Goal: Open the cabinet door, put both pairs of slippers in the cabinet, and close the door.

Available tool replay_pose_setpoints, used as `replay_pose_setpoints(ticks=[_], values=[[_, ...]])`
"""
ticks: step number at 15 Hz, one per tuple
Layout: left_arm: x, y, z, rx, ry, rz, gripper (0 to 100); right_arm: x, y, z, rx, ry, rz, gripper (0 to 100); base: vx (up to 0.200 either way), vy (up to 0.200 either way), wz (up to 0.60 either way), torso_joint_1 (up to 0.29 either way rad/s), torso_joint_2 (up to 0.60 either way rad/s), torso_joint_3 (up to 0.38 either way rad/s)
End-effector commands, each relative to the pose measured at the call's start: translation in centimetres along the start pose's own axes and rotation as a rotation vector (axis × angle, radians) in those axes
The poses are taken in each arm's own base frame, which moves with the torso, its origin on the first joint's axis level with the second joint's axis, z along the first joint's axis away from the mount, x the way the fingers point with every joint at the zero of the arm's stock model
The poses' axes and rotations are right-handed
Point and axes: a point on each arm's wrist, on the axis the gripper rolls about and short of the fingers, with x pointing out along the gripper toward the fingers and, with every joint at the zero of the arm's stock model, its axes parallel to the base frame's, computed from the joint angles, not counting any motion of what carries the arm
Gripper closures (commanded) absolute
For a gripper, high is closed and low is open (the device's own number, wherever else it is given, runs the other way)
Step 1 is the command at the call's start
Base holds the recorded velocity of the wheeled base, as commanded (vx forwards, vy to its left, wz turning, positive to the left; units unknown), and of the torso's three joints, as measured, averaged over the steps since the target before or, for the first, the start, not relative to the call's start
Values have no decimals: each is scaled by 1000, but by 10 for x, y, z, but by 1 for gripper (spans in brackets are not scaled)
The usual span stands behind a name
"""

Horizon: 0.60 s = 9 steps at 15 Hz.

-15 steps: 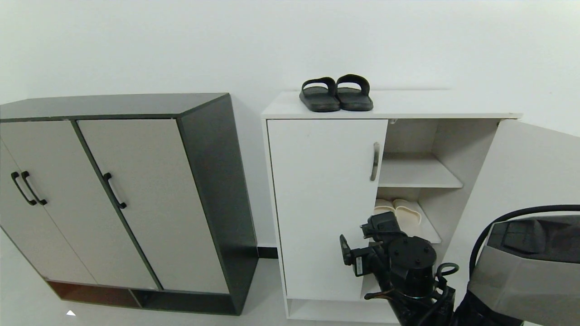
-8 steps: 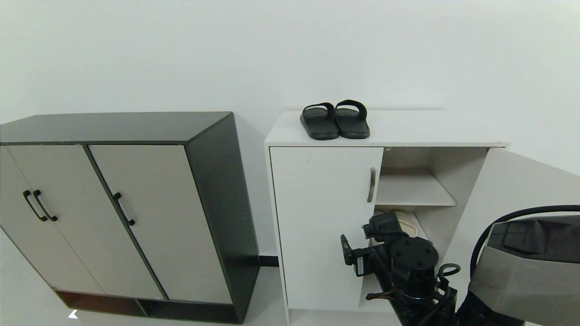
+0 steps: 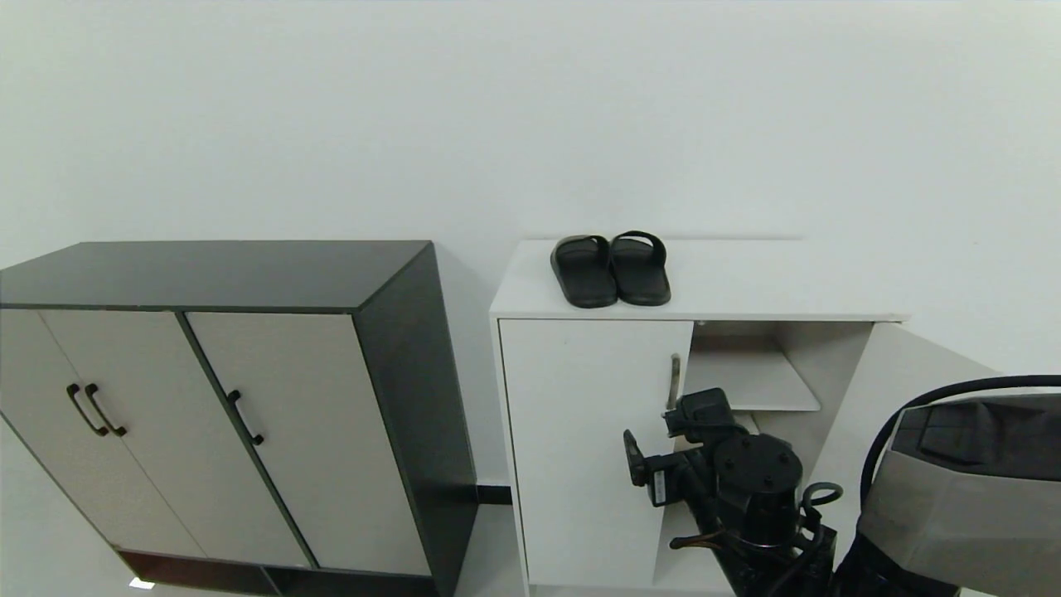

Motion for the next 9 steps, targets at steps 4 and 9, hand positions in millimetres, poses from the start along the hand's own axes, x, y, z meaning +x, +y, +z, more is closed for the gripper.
replay_pose_setpoints(ticks=[4,9], values=[[0,0,0,0,0,0,100,1,-1,-2,-4,6,-5,0,0,0,0,225,-541,-317],[0,0,0,0,1,0,100,-1,-4,-3,-41,-41,45,0,0,0,0,201,-453,-254]])
